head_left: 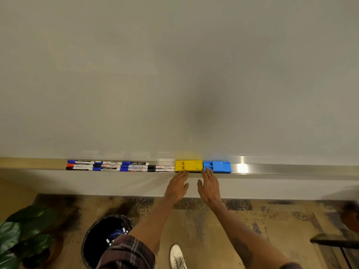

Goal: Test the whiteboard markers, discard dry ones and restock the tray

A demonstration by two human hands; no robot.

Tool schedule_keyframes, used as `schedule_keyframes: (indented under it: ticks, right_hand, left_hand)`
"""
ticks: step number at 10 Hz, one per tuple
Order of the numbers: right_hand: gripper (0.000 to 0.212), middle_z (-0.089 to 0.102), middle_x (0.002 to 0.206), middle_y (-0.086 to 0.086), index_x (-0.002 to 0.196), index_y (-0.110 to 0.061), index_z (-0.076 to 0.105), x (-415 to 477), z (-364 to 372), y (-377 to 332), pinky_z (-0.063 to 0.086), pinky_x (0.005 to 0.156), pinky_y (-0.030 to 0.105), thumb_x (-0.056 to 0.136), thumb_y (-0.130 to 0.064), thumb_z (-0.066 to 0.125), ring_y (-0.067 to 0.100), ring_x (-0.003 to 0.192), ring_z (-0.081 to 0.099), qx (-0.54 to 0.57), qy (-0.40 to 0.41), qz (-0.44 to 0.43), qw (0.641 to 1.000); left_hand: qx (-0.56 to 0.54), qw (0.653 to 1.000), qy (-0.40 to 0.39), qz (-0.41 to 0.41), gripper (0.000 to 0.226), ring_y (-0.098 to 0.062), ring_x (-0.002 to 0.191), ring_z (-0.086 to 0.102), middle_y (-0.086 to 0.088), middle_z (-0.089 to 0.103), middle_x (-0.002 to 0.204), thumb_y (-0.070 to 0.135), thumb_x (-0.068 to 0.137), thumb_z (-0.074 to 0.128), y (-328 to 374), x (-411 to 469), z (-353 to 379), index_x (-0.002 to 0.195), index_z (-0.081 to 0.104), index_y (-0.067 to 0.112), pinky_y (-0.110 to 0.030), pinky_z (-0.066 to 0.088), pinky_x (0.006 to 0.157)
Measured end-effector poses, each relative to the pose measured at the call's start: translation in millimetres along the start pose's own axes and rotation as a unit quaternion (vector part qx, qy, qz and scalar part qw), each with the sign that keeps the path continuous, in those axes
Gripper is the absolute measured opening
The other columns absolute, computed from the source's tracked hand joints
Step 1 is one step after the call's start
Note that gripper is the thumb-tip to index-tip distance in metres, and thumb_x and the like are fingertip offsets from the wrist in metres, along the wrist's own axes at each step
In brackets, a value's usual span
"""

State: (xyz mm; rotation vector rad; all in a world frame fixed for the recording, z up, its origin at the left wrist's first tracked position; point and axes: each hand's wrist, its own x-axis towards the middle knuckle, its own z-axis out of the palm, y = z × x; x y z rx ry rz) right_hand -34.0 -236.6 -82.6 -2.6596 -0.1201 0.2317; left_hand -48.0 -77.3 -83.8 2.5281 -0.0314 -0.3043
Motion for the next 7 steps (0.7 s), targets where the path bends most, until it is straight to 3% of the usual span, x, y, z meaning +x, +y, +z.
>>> schedule_keyframes:
  ticks: [5, 7]
  right_hand:
    - [0.054, 0.013, 0.164, 0.008, 0.154, -0.015, 0.023, -101, -11, -70, 0.009, 0.123, 0.041, 0.105, -0.035, 0.034, 0.024, 0.152, 0.008, -0.024, 0.03, -0.031, 0.999]
    - [0.057, 0.012, 0.164, 0.008, 0.154, -0.014, 0.023, -137, -30, -104, 0.008, 0.123, 0.043, 0.104, -0.039, 0.034, 0.024, 0.152, 0.006, -0.026, 0.086, -0.061, 0.994]
  left_hand:
    - [0.12, 0.991, 0.016, -0.059, 0.057, -0.023, 0.154, 0.001, -0.002, 0.007, 0.167, 0.043, 0.107, 0.029, -22, -118, -45, 0.158, 0.017, 0.02, -0.046, 0.004, 0.125]
    - [0.174, 0.981, 0.07, -0.051, 0.067, -0.027, 0.152, -0.017, -0.002, -0.012, 0.166, 0.052, 0.104, 0.023, -24, -172, -81, 0.159, -0.001, 0.022, -0.052, -0.009, 0.12]
